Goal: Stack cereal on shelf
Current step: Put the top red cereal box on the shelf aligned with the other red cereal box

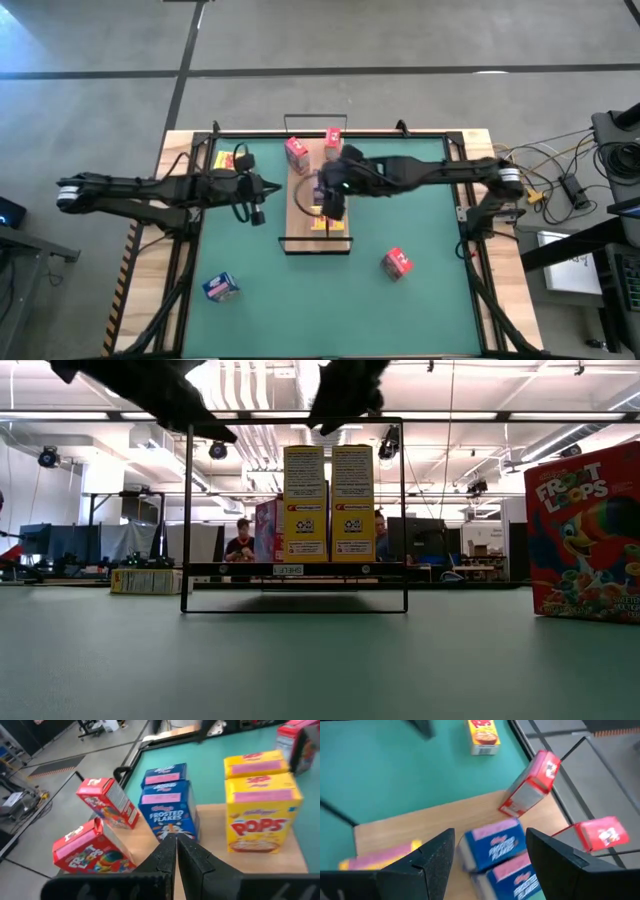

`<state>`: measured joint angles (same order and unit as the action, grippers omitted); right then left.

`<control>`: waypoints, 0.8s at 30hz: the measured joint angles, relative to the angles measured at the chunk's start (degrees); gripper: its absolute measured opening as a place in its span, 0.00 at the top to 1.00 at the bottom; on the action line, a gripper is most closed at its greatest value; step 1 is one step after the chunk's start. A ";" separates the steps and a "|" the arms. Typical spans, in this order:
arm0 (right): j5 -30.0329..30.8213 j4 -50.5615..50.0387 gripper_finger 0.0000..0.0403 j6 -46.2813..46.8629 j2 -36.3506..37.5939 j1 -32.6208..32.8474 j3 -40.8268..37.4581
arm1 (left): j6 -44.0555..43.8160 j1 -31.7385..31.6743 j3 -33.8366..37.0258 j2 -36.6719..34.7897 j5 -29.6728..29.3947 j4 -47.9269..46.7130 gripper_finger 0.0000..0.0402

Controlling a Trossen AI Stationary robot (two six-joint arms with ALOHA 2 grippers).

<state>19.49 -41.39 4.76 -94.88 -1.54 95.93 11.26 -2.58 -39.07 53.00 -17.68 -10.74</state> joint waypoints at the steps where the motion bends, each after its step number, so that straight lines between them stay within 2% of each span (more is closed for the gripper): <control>1: -0.03 2.02 0.42 -0.37 1.78 0.43 -3.40 | 0.14 -0.61 0.00 0.56 0.00 0.29 1.00; 13: -0.63 28.97 0.42 -2.94 22.54 3.97 -37.60 | 0.72 -12.30 0.00 10.35 0.00 3.51 1.00; 17: -1.08 36.84 0.42 -3.99 28.61 4.57 -46.17 | 1.65 -16.65 0.00 13.35 0.03 6.53 1.00; 24: -6.12 49.55 0.42 -5.82 36.36 4.55 -56.62 | 2.62 -22.19 -1.85 18.82 0.17 9.42 1.00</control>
<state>13.37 8.17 -1.06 -58.51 3.01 39.31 13.88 -24.77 -40.92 71.82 -17.51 -1.32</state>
